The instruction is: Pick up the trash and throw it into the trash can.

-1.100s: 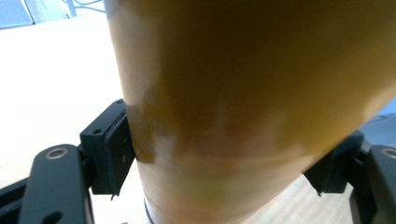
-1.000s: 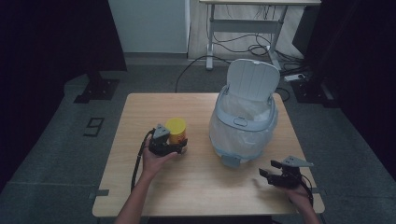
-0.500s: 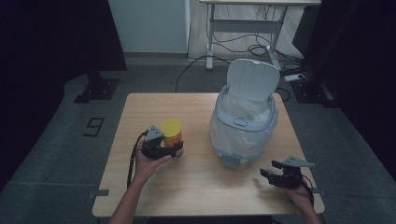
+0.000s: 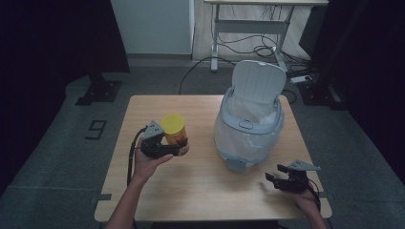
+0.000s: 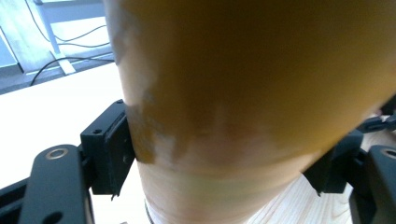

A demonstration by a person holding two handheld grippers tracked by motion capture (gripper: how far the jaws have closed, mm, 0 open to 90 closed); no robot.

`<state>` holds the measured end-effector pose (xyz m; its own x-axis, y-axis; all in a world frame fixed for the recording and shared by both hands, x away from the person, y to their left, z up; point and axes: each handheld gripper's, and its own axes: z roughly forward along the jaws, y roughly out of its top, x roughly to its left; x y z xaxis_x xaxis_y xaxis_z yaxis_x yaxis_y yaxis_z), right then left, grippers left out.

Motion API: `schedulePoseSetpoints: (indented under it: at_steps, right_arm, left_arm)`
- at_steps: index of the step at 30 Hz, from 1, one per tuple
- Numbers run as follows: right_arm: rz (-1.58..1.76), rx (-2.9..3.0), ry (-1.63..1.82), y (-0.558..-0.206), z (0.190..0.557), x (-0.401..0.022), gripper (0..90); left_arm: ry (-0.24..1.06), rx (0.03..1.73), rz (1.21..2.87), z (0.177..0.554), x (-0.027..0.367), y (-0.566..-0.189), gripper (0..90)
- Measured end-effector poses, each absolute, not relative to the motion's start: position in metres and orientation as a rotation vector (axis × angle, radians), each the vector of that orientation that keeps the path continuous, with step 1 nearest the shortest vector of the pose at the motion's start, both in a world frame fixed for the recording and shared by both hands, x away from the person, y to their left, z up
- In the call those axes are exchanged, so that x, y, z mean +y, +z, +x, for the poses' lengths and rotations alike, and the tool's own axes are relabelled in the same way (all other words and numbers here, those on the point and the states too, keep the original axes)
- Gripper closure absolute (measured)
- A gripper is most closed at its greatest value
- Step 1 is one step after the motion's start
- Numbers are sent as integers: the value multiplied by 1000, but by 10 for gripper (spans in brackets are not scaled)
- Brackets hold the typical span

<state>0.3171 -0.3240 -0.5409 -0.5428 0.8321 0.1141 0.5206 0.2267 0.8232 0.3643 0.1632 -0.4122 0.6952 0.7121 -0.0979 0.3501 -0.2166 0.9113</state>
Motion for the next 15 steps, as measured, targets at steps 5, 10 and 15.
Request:
schedulePoseSetpoints:
  at_steps: [5, 10, 15]
  right_arm:
    - [1259, 2155, 1233, -541, 317, -324, 272]
    - [1261, 2158, 1232, -541, 317, -325, 272]
    - [1264, 2158, 1230, -542, 317, -324, 272]
  left_arm:
    - [423, 813, 1815, 362, 160, -402, 222]
    - [423, 792, 1808, 360, 156, -392, 222]
    - [430, 775, 1800, 359, 153, -381, 222]
